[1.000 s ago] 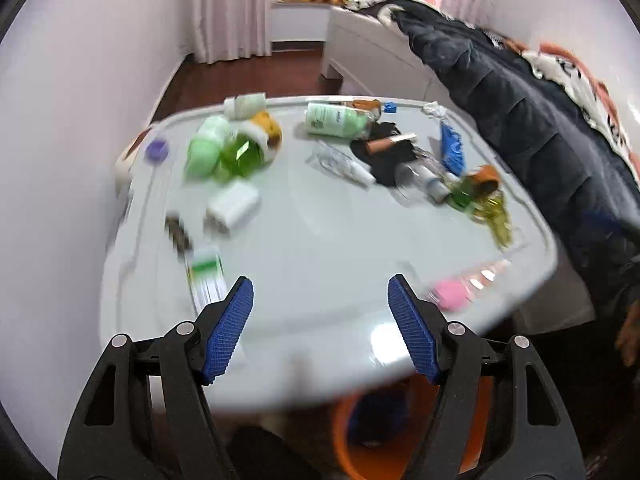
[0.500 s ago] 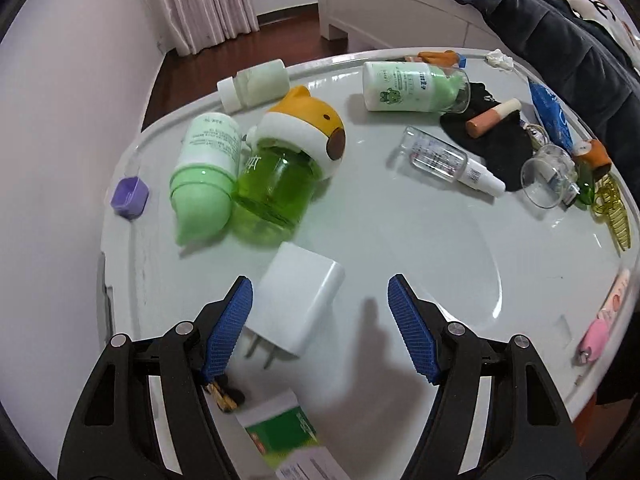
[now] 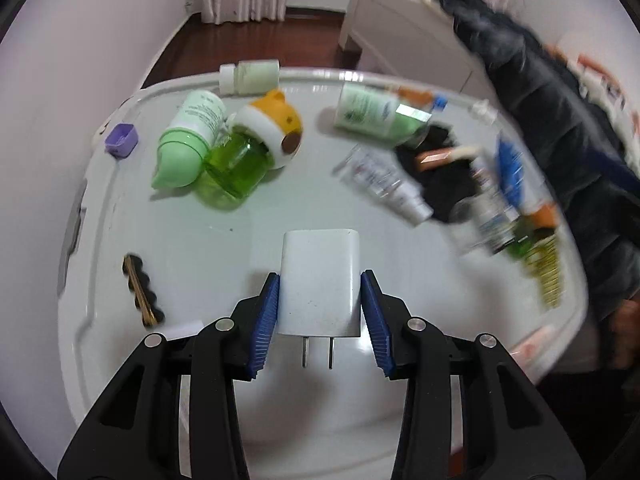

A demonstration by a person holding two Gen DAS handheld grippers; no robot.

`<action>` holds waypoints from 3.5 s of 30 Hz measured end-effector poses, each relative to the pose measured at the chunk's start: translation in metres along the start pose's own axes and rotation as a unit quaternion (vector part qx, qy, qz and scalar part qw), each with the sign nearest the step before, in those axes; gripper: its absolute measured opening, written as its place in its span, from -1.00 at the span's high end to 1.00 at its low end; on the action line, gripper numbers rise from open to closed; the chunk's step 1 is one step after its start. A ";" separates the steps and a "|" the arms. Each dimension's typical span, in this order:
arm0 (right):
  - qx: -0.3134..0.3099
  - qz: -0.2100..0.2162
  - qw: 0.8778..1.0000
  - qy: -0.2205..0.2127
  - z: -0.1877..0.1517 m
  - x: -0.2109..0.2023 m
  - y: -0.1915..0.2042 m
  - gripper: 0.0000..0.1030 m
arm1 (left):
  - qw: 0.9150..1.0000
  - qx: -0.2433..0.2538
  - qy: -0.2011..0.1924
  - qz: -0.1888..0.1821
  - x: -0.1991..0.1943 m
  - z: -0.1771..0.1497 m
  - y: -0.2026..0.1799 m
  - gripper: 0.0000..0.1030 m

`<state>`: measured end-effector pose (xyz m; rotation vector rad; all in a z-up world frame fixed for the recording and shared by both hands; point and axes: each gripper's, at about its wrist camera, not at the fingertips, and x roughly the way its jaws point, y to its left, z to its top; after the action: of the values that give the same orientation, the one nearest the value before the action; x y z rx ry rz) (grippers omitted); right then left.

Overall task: Collect trash
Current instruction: 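Grasp the white charger with the left tool while the right tool grasps the air freshener, then drop the white charger and air freshener into the orange bin, then grasp the white-green ointment tube with the left tool while the right tool grasps the clear cup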

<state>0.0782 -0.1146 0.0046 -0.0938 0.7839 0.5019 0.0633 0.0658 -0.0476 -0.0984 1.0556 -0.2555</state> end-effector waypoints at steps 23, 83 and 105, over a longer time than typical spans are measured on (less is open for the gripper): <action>-0.223 -0.007 0.966 0.130 0.060 0.219 0.107 -0.91 | 0.995 -0.078 -0.060 0.004 -0.053 -0.029 0.057 0.21; 0.043 0.038 0.994 0.091 -0.166 -0.127 0.037 -0.90 | 0.999 -0.036 0.022 -0.019 -0.059 -0.154 -0.025 -0.27; 0.012 -0.059 0.998 0.029 -0.087 -0.069 0.005 -0.90 | 0.982 -0.094 0.028 0.161 0.007 -0.065 0.051 0.11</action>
<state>-0.0224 -0.1605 -0.0081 -0.1329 0.8359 0.3794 0.0179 0.1164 -0.0961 -0.0882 1.1335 0.1353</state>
